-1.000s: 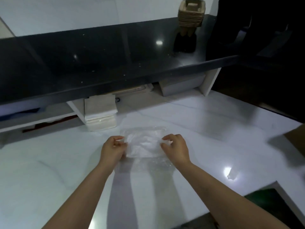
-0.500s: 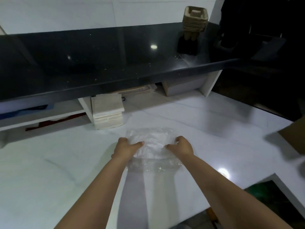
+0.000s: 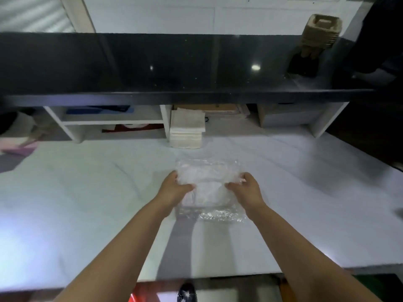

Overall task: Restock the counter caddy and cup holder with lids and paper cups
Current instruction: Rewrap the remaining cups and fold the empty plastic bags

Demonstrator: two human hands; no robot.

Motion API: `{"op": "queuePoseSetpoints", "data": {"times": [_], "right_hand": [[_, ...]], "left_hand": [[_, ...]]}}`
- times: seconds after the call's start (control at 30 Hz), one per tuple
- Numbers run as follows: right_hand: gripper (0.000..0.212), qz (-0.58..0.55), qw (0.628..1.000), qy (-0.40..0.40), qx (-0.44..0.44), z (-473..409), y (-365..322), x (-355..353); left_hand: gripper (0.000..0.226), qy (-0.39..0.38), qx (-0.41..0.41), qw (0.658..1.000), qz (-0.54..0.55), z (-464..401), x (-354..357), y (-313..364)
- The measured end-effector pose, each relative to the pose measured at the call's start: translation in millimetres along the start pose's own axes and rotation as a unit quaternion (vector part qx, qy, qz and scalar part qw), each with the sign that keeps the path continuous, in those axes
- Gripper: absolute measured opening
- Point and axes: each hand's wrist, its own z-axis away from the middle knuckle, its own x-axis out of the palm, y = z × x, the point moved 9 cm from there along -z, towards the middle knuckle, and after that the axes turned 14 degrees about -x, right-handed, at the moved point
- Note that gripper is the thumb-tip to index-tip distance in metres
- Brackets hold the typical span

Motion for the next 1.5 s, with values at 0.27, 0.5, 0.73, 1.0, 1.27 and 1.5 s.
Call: {"op": "queuePoseSetpoints", "data": {"times": [0.27,0.5,0.73,1.0,1.27,1.5], "right_hand": [[0.026,-0.004,0.983,-0.172,-0.065,52.2,-22.2,75.3],[0.031,-0.001,0.943,-0.324,-0.075,134.9,-31.1,170.5],[0.023,0.041,0.895,-0.431,-0.109,221.9,-19.1,242.0],[0.02,0.149,0.859,-0.471,-0.135,302.4,18.9,321.2],[0.029,0.277,0.831,-0.458,-0.151,359.9,73.8,369.8],[0.029,0.304,0.837,-0.436,-0.13,373.1,128.7,390.0]], "left_hand": [[0.021,0.109,-0.014,0.989,0.098,90.9,-76.6,-61.2],[0.023,0.248,-0.052,0.948,0.193,179.3,-160.4,-155.5],[0.022,0.311,-0.102,0.915,0.237,244.7,-215.8,-258.8],[0.023,0.291,-0.184,0.912,0.224,276.5,-280.0,-366.1],[0.026,0.287,-0.234,0.925,0.079,267.3,-317.2,-448.4],[0.015,0.276,-0.227,0.934,0.025,252.8,-322.1,-482.6]]}}
